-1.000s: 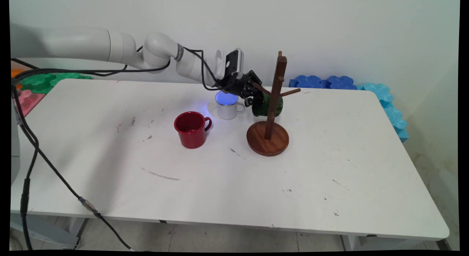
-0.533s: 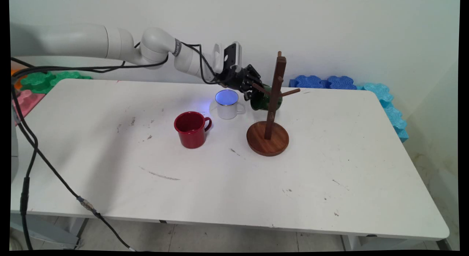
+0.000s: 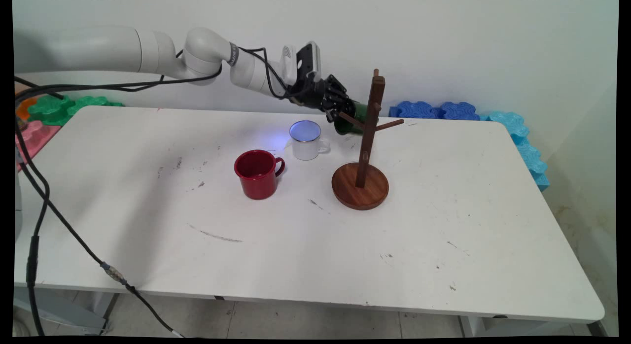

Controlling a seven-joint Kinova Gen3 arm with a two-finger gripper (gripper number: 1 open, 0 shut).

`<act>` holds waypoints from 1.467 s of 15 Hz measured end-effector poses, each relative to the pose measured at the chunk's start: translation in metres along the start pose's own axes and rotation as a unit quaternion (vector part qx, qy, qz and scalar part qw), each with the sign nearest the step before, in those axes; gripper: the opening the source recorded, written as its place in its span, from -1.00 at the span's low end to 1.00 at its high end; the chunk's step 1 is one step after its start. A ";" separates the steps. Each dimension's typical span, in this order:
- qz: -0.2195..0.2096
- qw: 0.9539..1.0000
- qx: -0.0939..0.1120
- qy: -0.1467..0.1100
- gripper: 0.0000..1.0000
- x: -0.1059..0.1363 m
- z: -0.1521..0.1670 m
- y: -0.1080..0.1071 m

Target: Place the picked object on the table

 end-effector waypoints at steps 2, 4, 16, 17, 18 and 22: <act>-0.009 1.000 0.008 0.001 -1.00 0.001 -0.004 -0.006; -0.017 1.000 0.014 0.001 -1.00 0.002 -0.009 -0.011; -0.054 0.997 0.050 -0.015 -1.00 0.014 -0.072 -0.036; -0.057 0.997 0.052 -0.019 -1.00 0.016 -0.079 -0.038; -0.061 0.996 0.054 -0.022 -1.00 0.018 -0.088 -0.039; -0.076 0.995 0.058 -0.038 -1.00 0.029 -0.120 -0.038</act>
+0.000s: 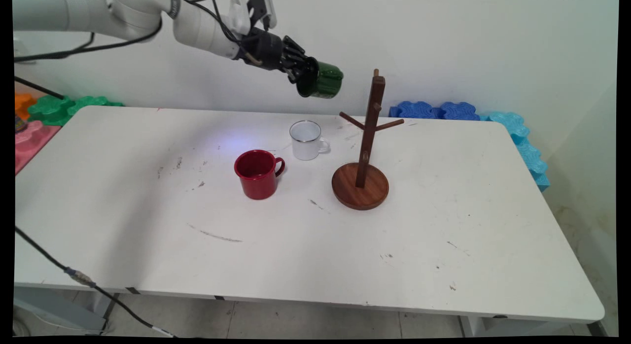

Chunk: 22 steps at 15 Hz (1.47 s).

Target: Place the picked object on the table

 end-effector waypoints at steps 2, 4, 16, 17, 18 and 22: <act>-0.008 1.000 -0.001 -0.008 -1.00 0.005 -0.014 0.003; -0.016 1.000 -0.003 -0.017 -1.00 0.009 -0.028 0.007; -0.032 0.996 -0.037 -0.074 -1.00 0.025 -0.082 0.050; -0.031 0.995 -0.044 -0.079 -1.00 0.026 -0.085 0.057; -0.030 0.995 -0.051 -0.085 -1.00 0.027 -0.087 0.064; -0.028 0.992 -0.070 -0.101 -1.00 0.028 -0.093 0.086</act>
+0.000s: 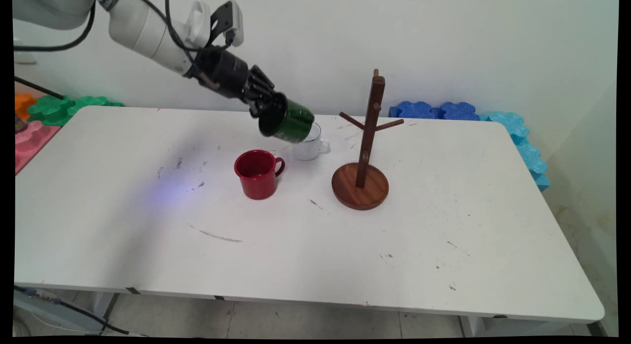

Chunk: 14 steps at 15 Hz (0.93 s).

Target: Place the picked object on the table

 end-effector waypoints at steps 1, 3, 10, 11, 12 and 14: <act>0.001 1.000 -0.006 -0.005 -1.00 -0.001 0.000 0.007; 0.001 1.000 -0.019 -0.017 -1.00 -0.002 0.000 0.023; -0.001 0.997 -0.050 -0.053 -1.00 -0.005 0.015 0.064; -0.001 0.997 -0.052 -0.056 -1.00 -0.005 0.017 0.066; -0.002 0.997 -0.055 -0.061 -1.00 -0.005 0.021 0.070; -0.005 0.996 -0.060 -0.071 -1.00 -0.006 0.027 0.075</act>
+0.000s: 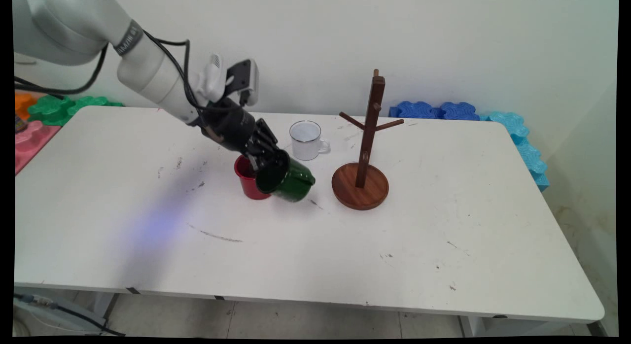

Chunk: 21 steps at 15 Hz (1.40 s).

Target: Place the picked object on the table

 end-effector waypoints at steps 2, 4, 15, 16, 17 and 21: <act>-0.004 1.000 -0.006 -0.011 -1.00 -0.001 0.008 0.005; -0.007 1.000 -0.010 -0.023 -1.00 -0.003 0.016 0.009; -0.011 0.997 -0.023 -0.073 -1.00 -0.020 0.053 0.019; -0.010 0.997 -0.023 -0.075 -1.00 -0.021 0.056 0.019; -0.009 0.997 -0.023 -0.078 -1.00 -0.022 0.059 0.019; -0.005 0.996 -0.023 -0.085 -1.00 -0.024 0.068 0.020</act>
